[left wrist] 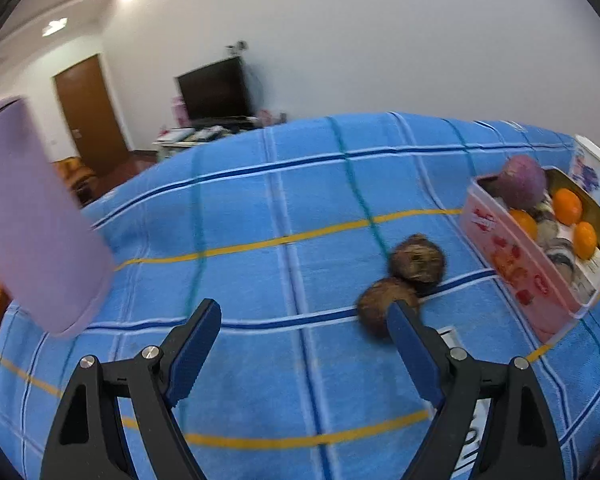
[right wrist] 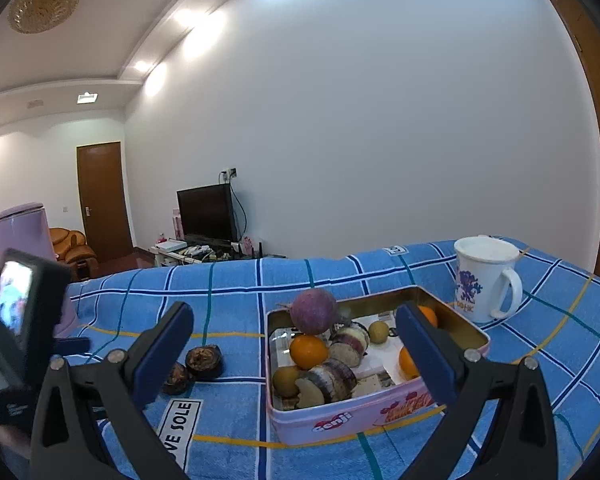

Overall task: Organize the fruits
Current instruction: 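Grasp a brown mangosteen-like fruit with the left tool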

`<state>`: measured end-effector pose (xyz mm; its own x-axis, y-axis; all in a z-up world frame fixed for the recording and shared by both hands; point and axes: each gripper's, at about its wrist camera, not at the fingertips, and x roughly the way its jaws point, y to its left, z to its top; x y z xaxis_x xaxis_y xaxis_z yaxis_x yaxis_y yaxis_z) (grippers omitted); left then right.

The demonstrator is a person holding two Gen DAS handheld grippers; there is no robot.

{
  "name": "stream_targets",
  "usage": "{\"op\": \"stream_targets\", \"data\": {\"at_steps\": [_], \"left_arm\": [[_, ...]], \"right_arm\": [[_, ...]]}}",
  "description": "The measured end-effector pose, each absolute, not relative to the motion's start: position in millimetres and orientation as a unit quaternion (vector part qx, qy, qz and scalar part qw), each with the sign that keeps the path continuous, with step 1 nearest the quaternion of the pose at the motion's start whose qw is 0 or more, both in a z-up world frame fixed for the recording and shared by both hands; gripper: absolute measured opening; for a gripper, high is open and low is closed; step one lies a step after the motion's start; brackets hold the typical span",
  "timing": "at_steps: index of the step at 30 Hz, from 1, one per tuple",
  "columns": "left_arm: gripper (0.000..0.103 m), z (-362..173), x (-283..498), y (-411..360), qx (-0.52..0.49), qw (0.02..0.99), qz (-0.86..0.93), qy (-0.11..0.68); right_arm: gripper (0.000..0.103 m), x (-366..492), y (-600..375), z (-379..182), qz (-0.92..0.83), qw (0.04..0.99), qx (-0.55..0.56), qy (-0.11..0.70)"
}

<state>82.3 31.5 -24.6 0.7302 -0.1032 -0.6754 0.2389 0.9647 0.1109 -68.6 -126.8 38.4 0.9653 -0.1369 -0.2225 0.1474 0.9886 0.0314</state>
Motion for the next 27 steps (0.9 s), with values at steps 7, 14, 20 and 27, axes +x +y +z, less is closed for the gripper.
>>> {"op": "stream_targets", "data": {"at_steps": [7, 14, 20, 27], "left_arm": [[0.086, -38.2, 92.0, -9.8, 0.164, 0.908, -0.111, 0.368], [0.063, -42.3, 102.9, -8.1, 0.146, 0.896, -0.136, 0.396], [0.045, -40.7, 104.6, -4.6, 0.131, 0.893, -0.160, 0.400], [0.044, -35.0, 111.1, 30.1, 0.049, 0.906, -0.131, 0.400]], "right_arm": [[0.103, -65.2, -125.7, 36.5, -0.061, 0.990, 0.023, 0.124], [0.103, -56.9, -125.4, 32.9, -0.062, 0.987, 0.024, 0.148], [0.103, -55.2, -119.2, 32.2, -0.063, 0.986, 0.008, 0.153], [0.103, -53.4, -117.7, 32.4, -0.068, 0.985, 0.004, 0.157]]}}
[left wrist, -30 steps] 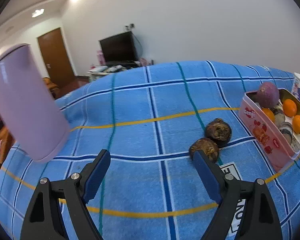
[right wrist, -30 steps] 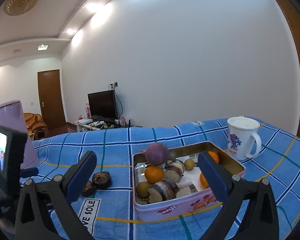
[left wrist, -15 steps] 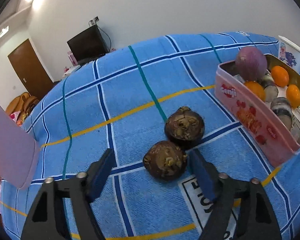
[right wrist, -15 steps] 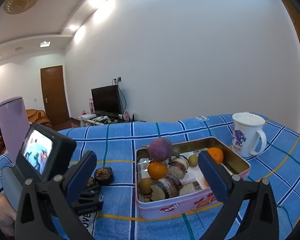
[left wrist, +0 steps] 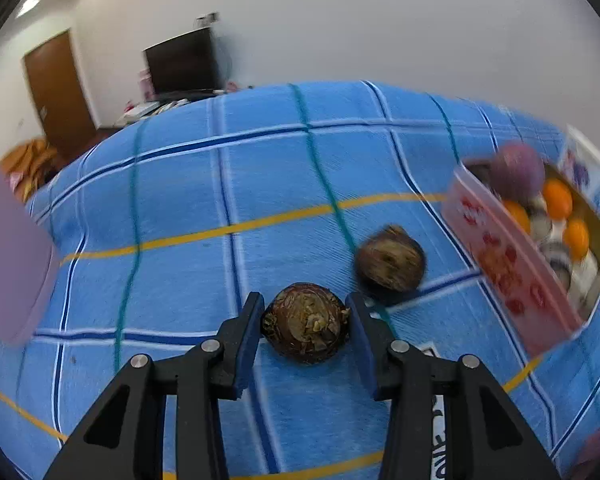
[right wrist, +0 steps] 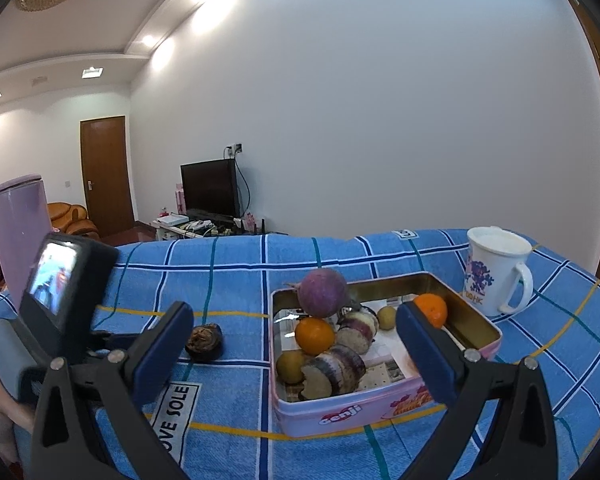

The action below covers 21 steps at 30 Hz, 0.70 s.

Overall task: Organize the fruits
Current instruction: 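Grasp a brown mangosteen-like fruit with the left tool, then grasp the other brown mangosteen-like fruit with the right tool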

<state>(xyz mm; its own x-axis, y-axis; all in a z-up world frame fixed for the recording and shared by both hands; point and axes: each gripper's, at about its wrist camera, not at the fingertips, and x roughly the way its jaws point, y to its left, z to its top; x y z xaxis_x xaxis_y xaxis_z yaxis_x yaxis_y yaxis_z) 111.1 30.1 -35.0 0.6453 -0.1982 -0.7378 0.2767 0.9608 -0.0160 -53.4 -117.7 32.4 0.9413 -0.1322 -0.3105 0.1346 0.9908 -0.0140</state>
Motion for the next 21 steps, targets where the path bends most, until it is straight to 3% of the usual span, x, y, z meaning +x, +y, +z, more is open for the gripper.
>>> {"op": "stream_targets", "data": {"at_steps": [6, 8, 10, 12, 17, 21], "left_arm": [[0.044, -12.9, 101.0, 73.2, 0.012, 0.944, -0.045, 0.327], [0.044, -7.2, 100.4, 85.6, 0.003, 0.950, -0.014, 0.312], [0.044, -2.5, 100.3, 101.0, -0.011, 0.953, 0.012, 0.303], [0.044, 0.8, 99.5, 108.8, -0.014, 0.955, 0.028, 0.294], [0.044, 4.4, 97.9, 118.9, 0.002, 0.961, 0.061, 0.271], [0.044, 2.7, 100.4, 124.1, -0.017, 0.957, 0.055, 0.285]], "right_arm": [[0.103, -47.7, -113.1, 31.8, -0.056, 0.985, -0.004, 0.163], [0.096, -40.6, -110.9, 32.4, -0.040, 0.984, -0.006, 0.174], [0.083, -28.3, -104.5, 32.8, -0.019, 0.981, -0.012, 0.194], [0.077, -11.1, -96.4, 31.7, 0.007, 0.975, -0.009, 0.220], [0.076, 44.1, -75.1, 14.0, 0.073, 0.946, 0.031, 0.313], [0.059, 80.9, -55.7, -9.6, 0.087, 0.918, 0.022, 0.387]]}}
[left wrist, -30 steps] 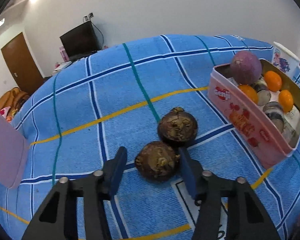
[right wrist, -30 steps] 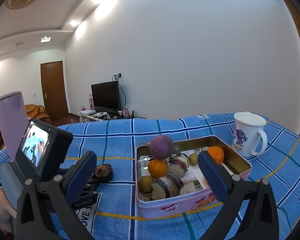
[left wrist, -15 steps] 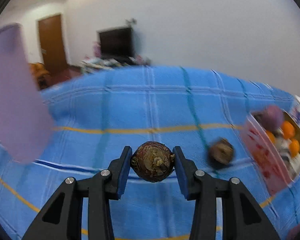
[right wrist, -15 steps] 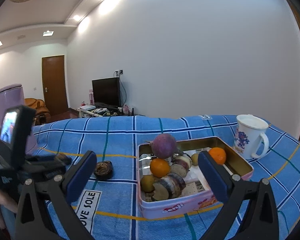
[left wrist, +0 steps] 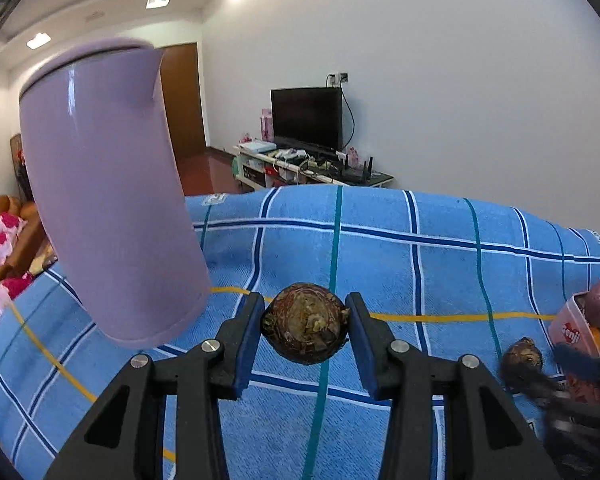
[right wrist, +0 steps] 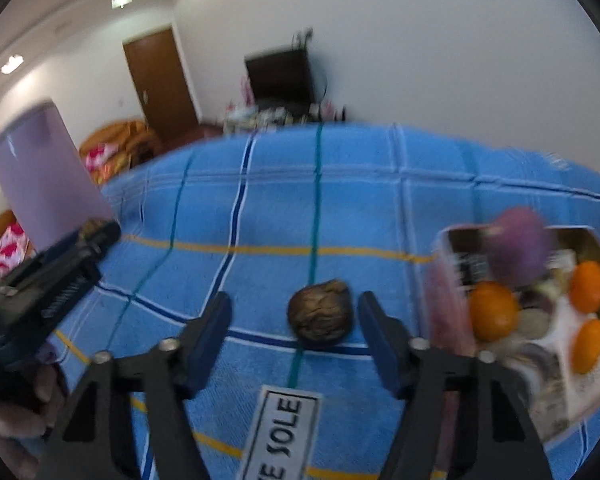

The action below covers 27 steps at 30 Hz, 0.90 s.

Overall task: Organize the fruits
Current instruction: 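Grasp the other brown mangosteen-like fruit with the right tool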

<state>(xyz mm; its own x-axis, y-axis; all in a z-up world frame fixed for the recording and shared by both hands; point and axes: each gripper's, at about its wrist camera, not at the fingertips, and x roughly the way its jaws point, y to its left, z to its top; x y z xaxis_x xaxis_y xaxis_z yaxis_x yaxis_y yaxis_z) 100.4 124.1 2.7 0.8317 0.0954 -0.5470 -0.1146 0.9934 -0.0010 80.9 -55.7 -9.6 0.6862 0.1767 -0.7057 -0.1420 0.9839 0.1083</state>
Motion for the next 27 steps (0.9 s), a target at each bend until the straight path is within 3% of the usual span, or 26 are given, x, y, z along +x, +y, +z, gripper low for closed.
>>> {"op": "stream_targets", "data": {"at_steps": [14, 19, 24, 27], "left_arm": [[0.044, 1.8, 100.8, 117.4, 0.005, 0.960, 0.061, 0.274], [0.044, 2.3, 99.6, 118.4, 0.004, 0.960, 0.063, 0.273], [0.044, 3.2, 99.7, 118.4, 0.003, 0.961, 0.063, 0.270], [0.044, 4.5, 98.4, 119.1, 0.003, 0.962, 0.068, 0.266]], "right_arm": [[0.060, 117.0, -45.5, -27.7, 0.026, 0.904, -0.054, 0.423], [0.048, 121.3, -46.9, -32.0, 0.038, 0.890, -0.042, 0.452], [0.047, 107.7, -43.8, -28.5, 0.051, 0.900, -0.051, 0.429], [0.047, 85.6, -33.3, -9.9, 0.066, 0.929, -0.055, 0.360]]}}
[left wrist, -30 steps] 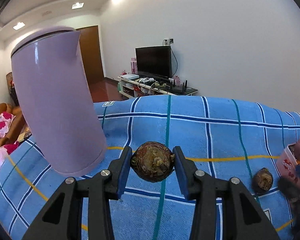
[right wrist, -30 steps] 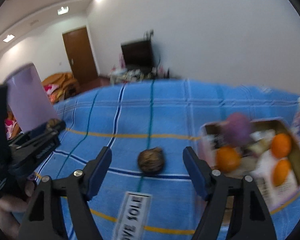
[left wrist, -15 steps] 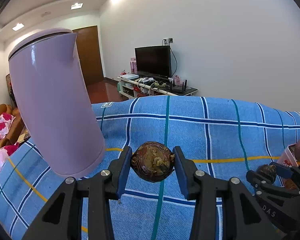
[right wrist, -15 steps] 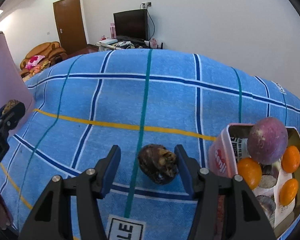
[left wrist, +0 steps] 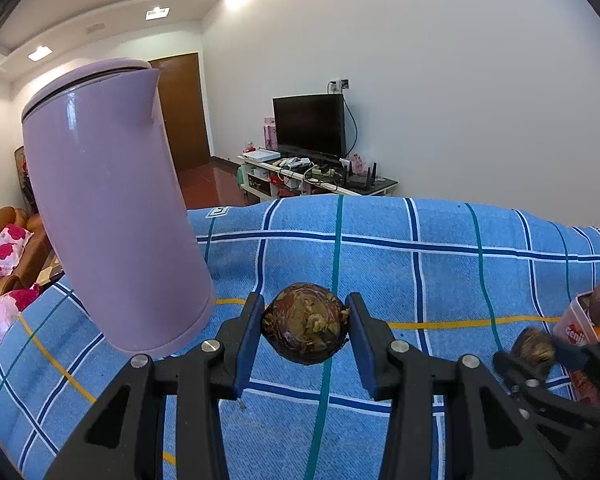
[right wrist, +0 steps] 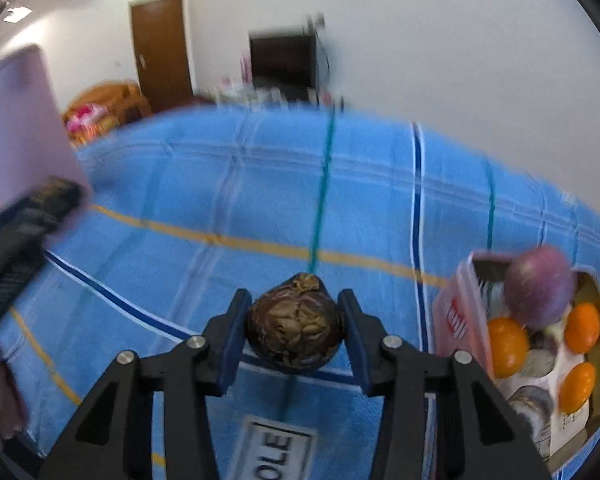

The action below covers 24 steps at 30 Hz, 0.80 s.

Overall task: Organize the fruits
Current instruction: 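Grasp the other brown mangosteen-like fruit with the right tool, then carry both brown fruits in the left and right tools over the tin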

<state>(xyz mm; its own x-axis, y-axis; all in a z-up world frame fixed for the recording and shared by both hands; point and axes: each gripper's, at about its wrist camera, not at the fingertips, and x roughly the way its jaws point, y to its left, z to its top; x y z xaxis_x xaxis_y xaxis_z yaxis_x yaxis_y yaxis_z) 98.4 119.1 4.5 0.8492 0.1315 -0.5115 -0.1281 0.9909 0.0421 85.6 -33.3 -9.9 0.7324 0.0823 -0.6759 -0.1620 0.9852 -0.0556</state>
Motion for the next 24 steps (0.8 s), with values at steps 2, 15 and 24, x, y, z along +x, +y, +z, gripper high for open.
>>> {"op": "stream_targets", "data": {"at_steps": [2, 15, 24], "left_arm": [[0.044, 5.5, 96.6, 120.5, 0.006, 0.963, 0.077, 0.259], [0.044, -1.7, 94.5, 122.5, 0.019, 0.962, 0.104, 0.252], [0.044, 2.5, 73.9, 118.9, 0.023, 0.968, 0.099, 0.228]], "right_arm": [[0.047, 67.5, -28.3, 3.0, 0.073, 0.949, -0.047, 0.303], [0.048, 13.3, -15.9, 30.2, 0.045, 0.983, -0.042, 0.171], [0.048, -2.6, -22.0, 27.7, 0.042, 0.983, -0.043, 0.172]]}}
